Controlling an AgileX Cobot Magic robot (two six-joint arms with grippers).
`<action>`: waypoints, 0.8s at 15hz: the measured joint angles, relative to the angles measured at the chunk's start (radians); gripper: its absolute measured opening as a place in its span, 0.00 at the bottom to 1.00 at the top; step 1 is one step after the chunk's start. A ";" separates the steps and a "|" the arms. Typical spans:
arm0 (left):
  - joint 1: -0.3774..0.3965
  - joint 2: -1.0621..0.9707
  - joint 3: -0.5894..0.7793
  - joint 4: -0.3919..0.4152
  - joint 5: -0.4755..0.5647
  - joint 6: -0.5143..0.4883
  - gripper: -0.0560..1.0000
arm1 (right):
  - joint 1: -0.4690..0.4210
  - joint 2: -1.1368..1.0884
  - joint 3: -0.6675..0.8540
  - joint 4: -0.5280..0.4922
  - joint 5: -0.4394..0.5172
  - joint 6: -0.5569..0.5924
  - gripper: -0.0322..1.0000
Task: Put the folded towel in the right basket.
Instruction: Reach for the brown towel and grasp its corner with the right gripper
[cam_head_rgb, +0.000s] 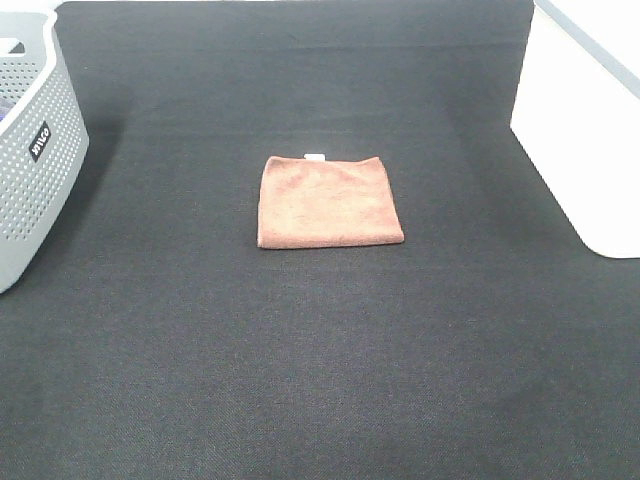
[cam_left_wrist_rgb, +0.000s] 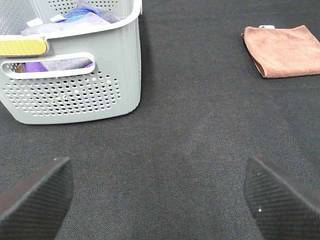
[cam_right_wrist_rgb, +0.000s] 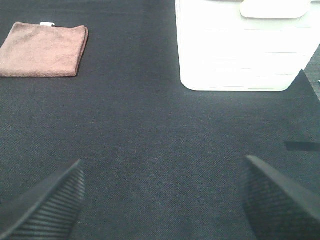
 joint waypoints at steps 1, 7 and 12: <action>0.000 0.000 0.000 0.000 0.000 0.000 0.88 | 0.000 0.000 0.000 0.000 0.000 0.000 0.80; 0.000 0.000 0.000 0.000 0.000 0.000 0.88 | 0.000 0.000 0.000 0.000 0.000 0.000 0.80; 0.000 0.000 0.000 0.000 0.000 0.000 0.88 | 0.000 0.000 0.000 0.000 0.000 0.000 0.80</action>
